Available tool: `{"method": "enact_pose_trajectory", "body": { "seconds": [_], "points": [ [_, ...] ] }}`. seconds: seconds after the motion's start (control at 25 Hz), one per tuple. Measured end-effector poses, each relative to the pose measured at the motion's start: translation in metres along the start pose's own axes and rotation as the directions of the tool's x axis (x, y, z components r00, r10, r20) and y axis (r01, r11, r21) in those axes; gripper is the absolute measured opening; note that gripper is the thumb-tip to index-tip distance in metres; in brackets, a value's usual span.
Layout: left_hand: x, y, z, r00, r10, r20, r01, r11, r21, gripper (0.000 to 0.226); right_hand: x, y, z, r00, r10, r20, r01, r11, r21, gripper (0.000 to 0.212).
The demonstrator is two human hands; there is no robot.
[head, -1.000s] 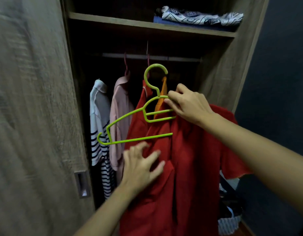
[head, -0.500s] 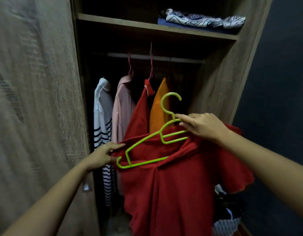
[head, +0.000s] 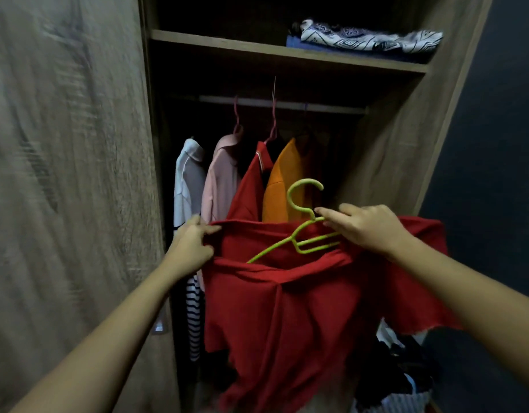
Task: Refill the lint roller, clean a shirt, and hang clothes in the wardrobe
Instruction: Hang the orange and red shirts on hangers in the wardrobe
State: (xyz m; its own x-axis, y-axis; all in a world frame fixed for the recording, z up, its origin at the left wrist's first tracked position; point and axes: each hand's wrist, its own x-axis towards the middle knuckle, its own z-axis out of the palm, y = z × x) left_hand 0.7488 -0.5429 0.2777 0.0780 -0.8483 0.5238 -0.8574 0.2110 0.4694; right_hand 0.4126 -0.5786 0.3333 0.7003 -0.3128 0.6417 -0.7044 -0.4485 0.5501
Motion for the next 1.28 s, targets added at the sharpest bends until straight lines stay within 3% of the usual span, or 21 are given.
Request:
{"method": "enact_pose_trajectory", "body": {
  "seconds": [0.08,0.16,0.24,0.28,0.4,0.44,0.52,0.6,0.72,0.88,0.96,1.16,1.28],
  "points": [
    [-0.008,0.030,0.004,0.983,0.147,-0.106,-0.132,0.981,0.140,0.054,0.011,-0.011,-0.001,0.976,0.192,0.098,-0.198,0.979,0.053,0.040],
    [-0.022,0.049,0.021,0.889,0.457,-0.027,-0.431,0.855,0.289,0.062,0.017,-0.015,0.001,0.887,0.385,0.256,-0.432,0.887,0.162,0.036],
    [-0.030,0.051,0.034,0.724,0.680,0.116,-0.650,0.616,0.444,0.060,0.014,-0.014,0.001,0.876,0.398,0.274,-0.457,0.866,0.203,0.035],
    [-0.026,0.048,0.033,0.712,0.695,0.101,-0.647,0.594,0.478,0.057,0.011,-0.013,-0.001,0.889,0.386,0.244,-0.437,0.876,0.205,0.035],
    [-0.006,0.037,0.026,0.863,0.505,-0.036,-0.452,0.801,0.393,0.057,0.005,-0.008,-0.003,0.916,0.347,0.203,-0.391,0.885,0.253,0.041],
    [0.000,0.034,0.024,0.907,0.420,0.017,-0.404,0.860,0.312,0.061,0.004,-0.009,-0.004,0.919,0.339,0.199,-0.385,0.878,0.283,0.043],
    [0.004,0.031,0.026,0.933,0.310,0.184,-0.342,0.922,0.180,0.068,0.002,-0.012,-0.003,0.928,0.330,0.175,-0.371,0.870,0.326,0.045],
    [0.002,0.033,0.031,0.930,0.304,0.207,-0.347,0.911,0.223,0.061,0.001,-0.015,-0.001,0.925,0.337,0.174,-0.378,0.854,0.358,0.045],
    [0.010,0.042,0.034,0.937,0.325,0.131,-0.347,0.913,0.216,0.041,-0.010,-0.001,0.004,0.910,0.336,0.244,-0.406,0.843,0.354,0.049],
    [0.029,0.032,0.022,0.928,0.371,0.029,-0.367,0.925,-0.096,0.056,-0.051,0.023,0.005,0.844,0.429,0.320,-0.535,0.705,0.465,0.053],
    [0.034,0.026,0.011,0.919,0.394,0.026,-0.384,0.907,-0.173,0.056,-0.057,0.014,0.007,0.848,0.432,0.306,-0.528,0.637,0.562,0.053],
    [0.042,0.035,-0.003,0.887,0.461,0.005,-0.461,0.887,-0.024,0.060,-0.034,-0.004,0.015,0.850,0.475,0.229,-0.487,0.540,0.687,0.042],
    [0.043,0.035,-0.006,0.889,0.457,-0.030,-0.458,0.889,-0.031,0.062,-0.032,-0.004,0.014,0.837,0.506,0.208,-0.484,0.507,0.713,0.052]
  ]
}}
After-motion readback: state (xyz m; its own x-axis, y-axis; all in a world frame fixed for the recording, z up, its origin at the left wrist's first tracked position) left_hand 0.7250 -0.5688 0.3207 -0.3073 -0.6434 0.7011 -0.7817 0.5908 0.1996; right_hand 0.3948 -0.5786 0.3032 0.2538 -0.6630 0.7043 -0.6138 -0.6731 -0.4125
